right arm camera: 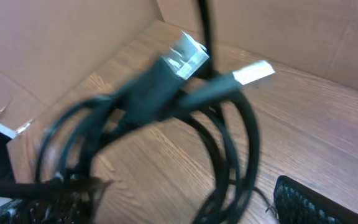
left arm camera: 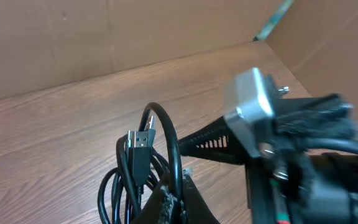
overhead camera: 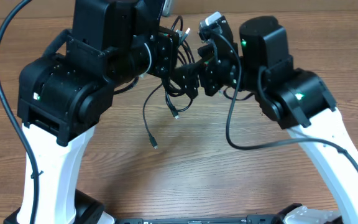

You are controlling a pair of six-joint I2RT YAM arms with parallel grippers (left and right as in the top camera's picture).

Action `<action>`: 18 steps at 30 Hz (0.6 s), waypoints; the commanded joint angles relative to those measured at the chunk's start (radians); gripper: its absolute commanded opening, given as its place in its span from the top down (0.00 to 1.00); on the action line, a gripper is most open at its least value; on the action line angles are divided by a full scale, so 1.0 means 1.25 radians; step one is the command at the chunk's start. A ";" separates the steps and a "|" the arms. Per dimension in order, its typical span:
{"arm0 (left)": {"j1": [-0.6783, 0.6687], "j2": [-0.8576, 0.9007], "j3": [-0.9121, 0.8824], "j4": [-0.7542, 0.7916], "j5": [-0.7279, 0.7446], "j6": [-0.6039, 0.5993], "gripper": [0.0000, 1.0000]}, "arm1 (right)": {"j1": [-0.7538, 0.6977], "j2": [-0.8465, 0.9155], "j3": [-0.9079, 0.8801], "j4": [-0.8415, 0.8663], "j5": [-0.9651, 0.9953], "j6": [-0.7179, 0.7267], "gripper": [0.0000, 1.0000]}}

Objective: Untangle cables

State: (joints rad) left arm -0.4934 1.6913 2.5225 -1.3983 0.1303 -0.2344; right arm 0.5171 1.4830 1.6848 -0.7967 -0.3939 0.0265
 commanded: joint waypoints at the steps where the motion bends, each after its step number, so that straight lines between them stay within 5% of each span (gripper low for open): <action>1: 0.032 -0.036 0.017 -0.011 -0.009 -0.010 0.96 | -0.002 0.005 0.004 0.033 0.015 -0.004 0.00; 18: 0.091 -0.054 0.017 -0.036 -0.005 -0.011 0.96 | -0.002 0.079 0.019 0.059 0.000 0.025 0.06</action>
State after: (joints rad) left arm -0.3817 1.6657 2.5225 -1.4536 0.1165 -0.2344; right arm 0.5171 1.5330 1.6848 -0.7258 -0.3950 0.0528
